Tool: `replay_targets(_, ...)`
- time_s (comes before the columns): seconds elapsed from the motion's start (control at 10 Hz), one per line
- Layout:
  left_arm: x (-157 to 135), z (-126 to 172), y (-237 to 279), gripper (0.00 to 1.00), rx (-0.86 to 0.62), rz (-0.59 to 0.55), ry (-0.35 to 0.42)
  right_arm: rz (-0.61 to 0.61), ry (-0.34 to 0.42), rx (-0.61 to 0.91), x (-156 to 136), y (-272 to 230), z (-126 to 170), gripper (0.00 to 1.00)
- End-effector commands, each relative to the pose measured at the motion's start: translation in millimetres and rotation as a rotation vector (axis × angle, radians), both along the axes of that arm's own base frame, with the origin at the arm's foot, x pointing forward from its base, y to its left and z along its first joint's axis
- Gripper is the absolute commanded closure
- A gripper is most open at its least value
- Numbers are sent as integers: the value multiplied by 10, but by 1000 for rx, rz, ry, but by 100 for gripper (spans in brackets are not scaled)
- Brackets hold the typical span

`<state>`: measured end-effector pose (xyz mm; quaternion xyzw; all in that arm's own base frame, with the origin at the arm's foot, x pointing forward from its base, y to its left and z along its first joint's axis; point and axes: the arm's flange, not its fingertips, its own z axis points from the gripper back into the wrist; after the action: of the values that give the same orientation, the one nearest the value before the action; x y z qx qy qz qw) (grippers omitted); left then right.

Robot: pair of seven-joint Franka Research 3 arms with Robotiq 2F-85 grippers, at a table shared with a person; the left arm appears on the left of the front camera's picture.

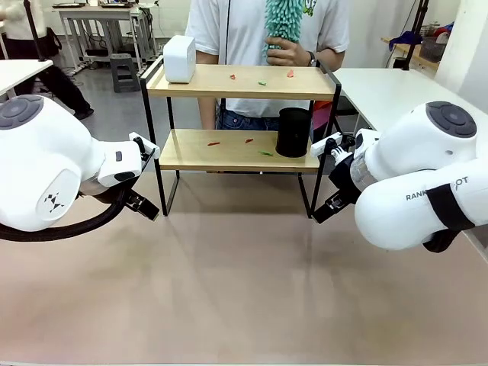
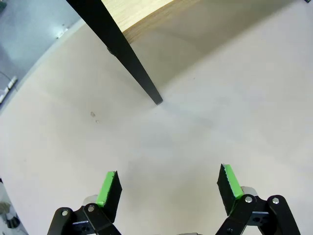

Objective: Clean the shelf.
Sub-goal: Pick up the Duster from the human.

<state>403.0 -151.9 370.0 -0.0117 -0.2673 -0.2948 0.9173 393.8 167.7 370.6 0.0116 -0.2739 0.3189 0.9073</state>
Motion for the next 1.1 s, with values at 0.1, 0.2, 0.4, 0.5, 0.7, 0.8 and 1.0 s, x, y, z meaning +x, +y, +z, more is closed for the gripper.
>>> replay_targets(0.1,0,0,0,0,0,0,0,64,157,-8,-178,-143,349,0)
replay_targets(0.2,-207,378,199,0,-89,-110,109,-39,259,60,-345,-423,769,0)
replay_targets(0.4,-505,829,832,0,-253,-119,189,-137,410,441,-746,-1269,1434,0)
replay_targets(0.5,-590,988,1349,0,-452,-65,219,-220,393,697,-924,-1910,1584,0)
replay_targets(0.7,-763,1013,2370,0,-832,115,187,-347,348,1108,-1183,-3041,1325,0)
replay_targets(0.8,-820,826,2878,0,-1088,204,156,-453,294,1280,-1313,-3470,1005,0)
replay_targets(1.0,-711,269,3307,0,-1404,346,136,-811,274,1286,-1376,-3755,283,0)
